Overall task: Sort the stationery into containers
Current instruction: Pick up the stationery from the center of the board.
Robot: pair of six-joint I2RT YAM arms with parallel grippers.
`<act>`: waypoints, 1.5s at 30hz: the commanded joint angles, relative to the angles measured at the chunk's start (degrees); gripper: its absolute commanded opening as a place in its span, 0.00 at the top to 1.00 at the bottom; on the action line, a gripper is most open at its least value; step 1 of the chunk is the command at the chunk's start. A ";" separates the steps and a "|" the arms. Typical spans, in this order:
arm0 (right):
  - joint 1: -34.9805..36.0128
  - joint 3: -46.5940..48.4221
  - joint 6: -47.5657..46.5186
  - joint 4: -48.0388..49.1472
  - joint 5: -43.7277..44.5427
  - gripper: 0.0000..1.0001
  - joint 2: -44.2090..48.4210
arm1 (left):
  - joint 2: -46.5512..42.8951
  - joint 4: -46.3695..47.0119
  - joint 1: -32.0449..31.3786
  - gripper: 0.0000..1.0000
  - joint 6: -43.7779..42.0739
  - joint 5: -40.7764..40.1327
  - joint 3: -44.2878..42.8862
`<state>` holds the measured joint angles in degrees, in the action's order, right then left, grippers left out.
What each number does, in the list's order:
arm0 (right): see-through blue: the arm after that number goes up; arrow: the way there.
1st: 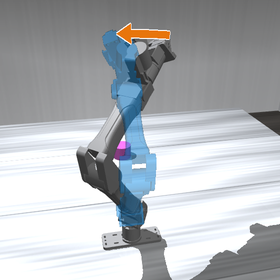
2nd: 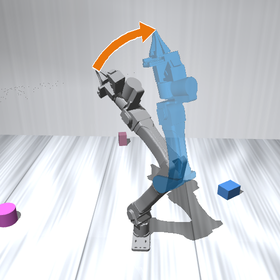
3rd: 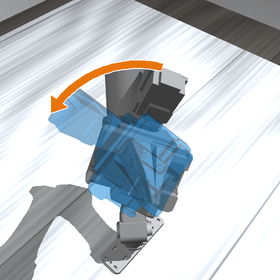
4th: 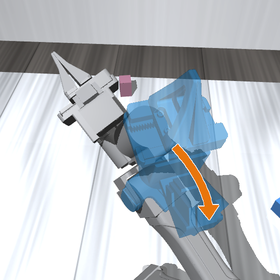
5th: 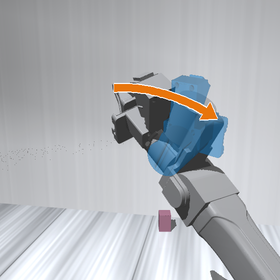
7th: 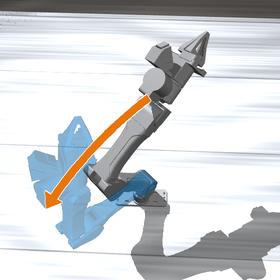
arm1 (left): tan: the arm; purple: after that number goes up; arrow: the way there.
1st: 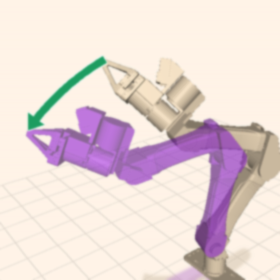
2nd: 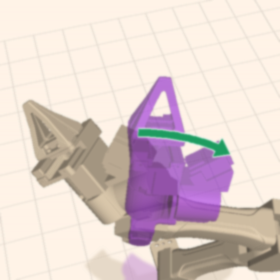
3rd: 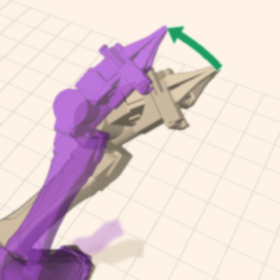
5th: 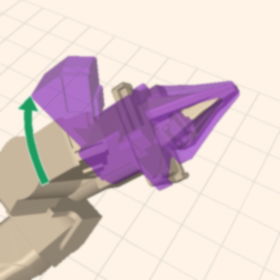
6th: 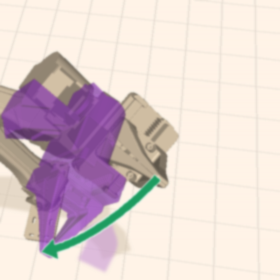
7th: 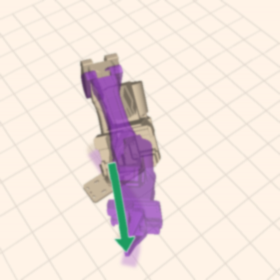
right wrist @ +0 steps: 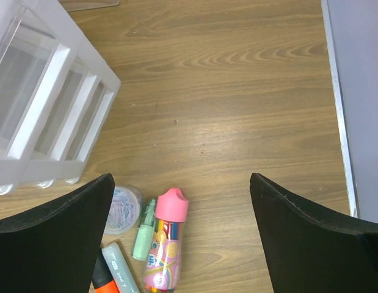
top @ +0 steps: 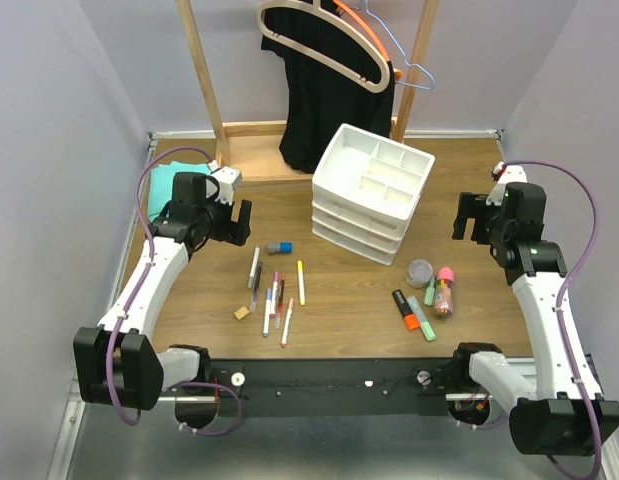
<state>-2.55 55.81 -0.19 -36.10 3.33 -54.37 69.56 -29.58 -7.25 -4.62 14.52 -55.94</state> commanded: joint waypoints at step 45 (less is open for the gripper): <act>0.26 4.13 -7.36 -5.55 -13.50 0.01 0.84 | 12.35 -11.20 -6.55 0.12 -46.27 17.46 -7.59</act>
<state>-2.55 57.60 -0.89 -38.09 -3.29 -53.63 79.75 -38.72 -13.85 -46.57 25.28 -59.77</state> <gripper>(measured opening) 0.988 0.886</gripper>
